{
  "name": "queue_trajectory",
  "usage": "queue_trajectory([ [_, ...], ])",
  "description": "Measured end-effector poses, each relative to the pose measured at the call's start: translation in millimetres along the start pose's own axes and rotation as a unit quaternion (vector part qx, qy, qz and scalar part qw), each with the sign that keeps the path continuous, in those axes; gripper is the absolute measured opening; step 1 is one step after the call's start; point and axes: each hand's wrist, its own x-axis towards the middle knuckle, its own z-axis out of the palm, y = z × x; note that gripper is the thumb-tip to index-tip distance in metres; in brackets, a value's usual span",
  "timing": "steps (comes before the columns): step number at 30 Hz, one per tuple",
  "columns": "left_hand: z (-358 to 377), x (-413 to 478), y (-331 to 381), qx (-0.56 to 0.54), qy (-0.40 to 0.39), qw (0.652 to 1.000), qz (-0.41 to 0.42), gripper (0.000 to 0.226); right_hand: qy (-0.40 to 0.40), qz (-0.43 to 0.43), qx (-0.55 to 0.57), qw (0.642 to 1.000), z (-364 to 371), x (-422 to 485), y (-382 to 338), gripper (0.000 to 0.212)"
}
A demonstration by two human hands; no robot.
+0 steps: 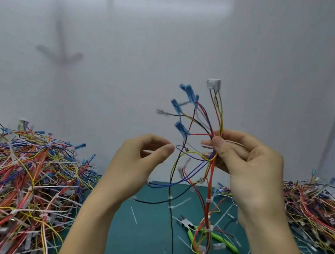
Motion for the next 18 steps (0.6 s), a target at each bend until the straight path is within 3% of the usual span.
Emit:
queue_trajectory([
  [6, 0.3, -1.5, 6.1, -0.027, -0.049, 0.998, -0.017, 0.02, 0.003, 0.063, 0.102, 0.993, 3.3, -1.3, -2.1, 0.01],
  [10, 4.2, -1.7, 7.3, -0.122, -0.063, 0.989, -0.061, 0.032, -0.011, 0.093, 0.123, 0.988, 4.0, -0.9, -0.7, 0.01],
  [18, 7.1, -3.3, 10.9, -0.185, -0.005, 0.982, -0.028, 0.013, -0.006, 0.093, 0.132, 0.987, 2.0, 0.9, 1.8, 0.009],
])
